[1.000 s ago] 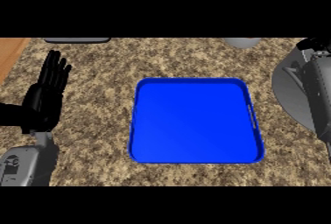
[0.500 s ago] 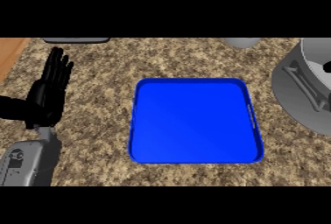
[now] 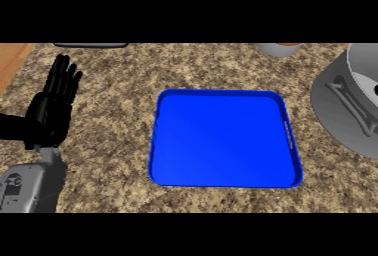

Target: Pick the eggplant from the tray and place it in the pot

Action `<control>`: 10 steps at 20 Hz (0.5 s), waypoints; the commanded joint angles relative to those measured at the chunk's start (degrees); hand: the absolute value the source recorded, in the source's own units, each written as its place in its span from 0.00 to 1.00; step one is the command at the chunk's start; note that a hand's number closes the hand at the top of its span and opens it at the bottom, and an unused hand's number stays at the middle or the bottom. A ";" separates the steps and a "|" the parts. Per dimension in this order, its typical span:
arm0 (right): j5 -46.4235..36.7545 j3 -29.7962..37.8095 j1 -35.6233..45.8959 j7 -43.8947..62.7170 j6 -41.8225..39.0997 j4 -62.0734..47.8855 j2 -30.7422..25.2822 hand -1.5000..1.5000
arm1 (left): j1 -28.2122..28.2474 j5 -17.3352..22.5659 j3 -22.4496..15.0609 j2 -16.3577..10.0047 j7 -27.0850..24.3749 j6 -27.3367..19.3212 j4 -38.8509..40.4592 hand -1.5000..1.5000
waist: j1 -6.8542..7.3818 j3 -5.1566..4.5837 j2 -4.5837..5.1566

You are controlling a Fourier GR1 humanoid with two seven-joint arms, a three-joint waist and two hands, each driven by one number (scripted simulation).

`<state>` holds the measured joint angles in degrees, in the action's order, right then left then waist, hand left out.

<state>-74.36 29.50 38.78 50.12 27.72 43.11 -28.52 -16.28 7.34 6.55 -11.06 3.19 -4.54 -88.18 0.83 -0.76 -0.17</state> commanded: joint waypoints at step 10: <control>16.58 5.11 -0.73 -24.77 8.89 -3.98 -0.56 0.00 | -2.91 -1.51 0.25 -0.14 0.71 -1.49 1.30 0.50 | -0.35 0.89 0.49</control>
<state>-60.36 34.09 40.18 33.23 31.37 39.60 -29.47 -17.28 6.68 6.41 -10.72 2.84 -4.90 -87.39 0.95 -1.40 -0.40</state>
